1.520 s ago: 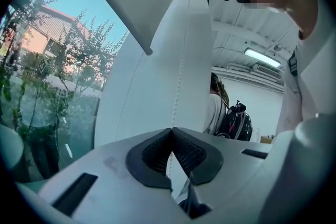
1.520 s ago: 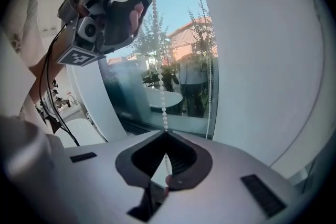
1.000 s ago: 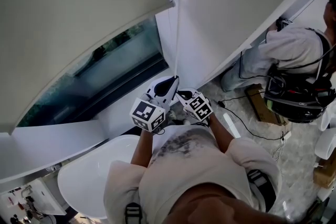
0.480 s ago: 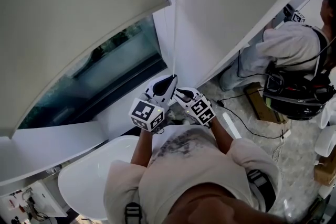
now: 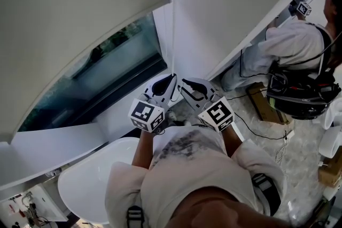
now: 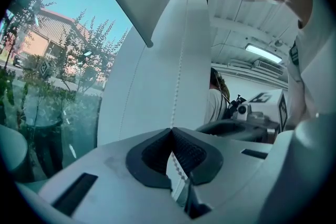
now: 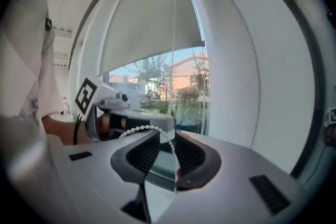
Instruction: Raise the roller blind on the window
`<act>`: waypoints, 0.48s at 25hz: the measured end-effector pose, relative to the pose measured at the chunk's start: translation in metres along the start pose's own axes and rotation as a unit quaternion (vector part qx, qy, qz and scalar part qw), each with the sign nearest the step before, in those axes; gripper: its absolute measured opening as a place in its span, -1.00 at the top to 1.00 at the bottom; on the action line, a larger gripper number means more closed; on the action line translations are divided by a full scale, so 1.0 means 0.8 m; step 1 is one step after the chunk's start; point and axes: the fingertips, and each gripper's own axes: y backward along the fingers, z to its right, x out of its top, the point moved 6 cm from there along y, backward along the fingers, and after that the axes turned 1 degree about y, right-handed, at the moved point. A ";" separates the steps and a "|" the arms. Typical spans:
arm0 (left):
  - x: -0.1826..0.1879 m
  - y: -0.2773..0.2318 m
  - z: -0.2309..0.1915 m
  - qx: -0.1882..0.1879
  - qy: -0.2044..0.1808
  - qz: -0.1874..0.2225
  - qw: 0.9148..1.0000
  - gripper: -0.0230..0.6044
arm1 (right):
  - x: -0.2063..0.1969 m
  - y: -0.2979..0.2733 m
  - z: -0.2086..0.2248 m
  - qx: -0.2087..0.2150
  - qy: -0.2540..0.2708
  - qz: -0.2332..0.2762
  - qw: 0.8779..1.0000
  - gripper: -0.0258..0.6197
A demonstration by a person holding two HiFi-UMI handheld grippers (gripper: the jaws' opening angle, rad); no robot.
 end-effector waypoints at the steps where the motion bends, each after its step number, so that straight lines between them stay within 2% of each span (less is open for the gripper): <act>1: 0.000 0.001 0.000 0.000 -0.001 0.000 1.000 0.90 | 0.017 0.005 0.000 0.000 0.004 0.018 1.000 0.51; 6: 0.001 0.004 0.004 0.001 -0.005 0.001 1.000 0.90 | 0.101 0.023 -0.001 0.004 0.019 0.115 0.993 0.51; 12: 0.001 0.010 0.012 -0.002 -0.005 0.005 1.000 0.90 | 0.166 0.025 -0.003 0.003 0.053 0.148 0.988 0.51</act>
